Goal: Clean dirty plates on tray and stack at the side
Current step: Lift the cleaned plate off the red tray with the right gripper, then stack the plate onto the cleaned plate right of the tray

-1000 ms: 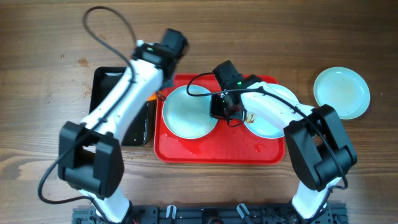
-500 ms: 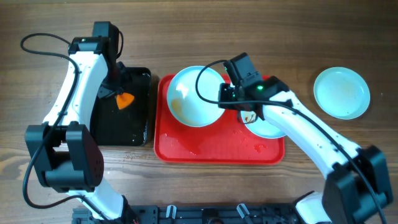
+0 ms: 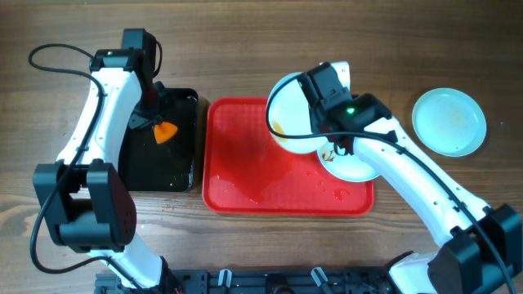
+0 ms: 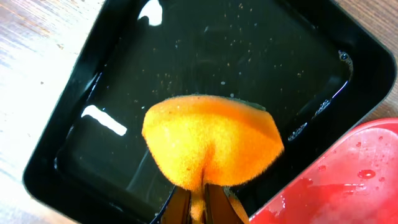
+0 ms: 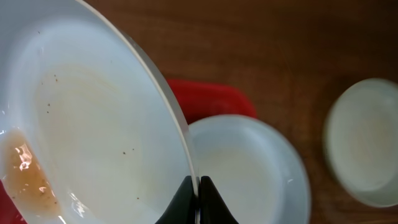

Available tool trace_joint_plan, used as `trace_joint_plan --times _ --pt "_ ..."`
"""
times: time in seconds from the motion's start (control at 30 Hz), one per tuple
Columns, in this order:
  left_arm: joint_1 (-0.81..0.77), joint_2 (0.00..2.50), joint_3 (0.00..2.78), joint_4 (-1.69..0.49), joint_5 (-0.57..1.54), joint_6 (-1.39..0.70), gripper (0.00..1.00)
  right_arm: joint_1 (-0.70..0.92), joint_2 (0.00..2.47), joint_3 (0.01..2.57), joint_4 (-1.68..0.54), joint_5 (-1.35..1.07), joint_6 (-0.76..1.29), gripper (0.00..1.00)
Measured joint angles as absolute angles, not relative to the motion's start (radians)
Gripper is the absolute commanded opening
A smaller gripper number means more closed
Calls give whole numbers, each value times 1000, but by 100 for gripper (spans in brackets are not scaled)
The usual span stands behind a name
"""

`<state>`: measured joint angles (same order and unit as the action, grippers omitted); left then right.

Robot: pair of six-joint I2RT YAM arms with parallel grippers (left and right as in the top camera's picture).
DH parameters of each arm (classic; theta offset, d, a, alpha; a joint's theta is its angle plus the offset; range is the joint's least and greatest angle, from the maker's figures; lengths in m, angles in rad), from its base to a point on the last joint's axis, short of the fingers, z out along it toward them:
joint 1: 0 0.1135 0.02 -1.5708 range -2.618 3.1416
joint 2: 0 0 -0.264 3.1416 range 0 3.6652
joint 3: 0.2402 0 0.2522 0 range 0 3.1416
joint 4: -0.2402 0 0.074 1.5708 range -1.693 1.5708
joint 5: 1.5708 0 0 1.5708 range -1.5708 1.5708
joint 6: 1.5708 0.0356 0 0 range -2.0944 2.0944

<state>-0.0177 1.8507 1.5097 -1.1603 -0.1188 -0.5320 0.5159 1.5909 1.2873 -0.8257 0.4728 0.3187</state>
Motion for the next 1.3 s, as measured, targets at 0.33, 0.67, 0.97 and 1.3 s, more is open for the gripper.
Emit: trace_joint_plan --times 0.33,0.67,0.97,1.3 --pt "-18 1851 1424 -1102 -57 -505 4 621 1591 1334 -644 945 23 5" --pt "-18 1851 1424 -1095 -38 -492 4 783 1591 1338 -395 1173 -286 4" --pt "-18 1851 1424 -1095 -35 -490 4 798 1590 1338 -399 1209 -298 5" --pt "-18 1851 1423 -1095 -35 -482 4 707 1588 1341 -608 488 486 5"
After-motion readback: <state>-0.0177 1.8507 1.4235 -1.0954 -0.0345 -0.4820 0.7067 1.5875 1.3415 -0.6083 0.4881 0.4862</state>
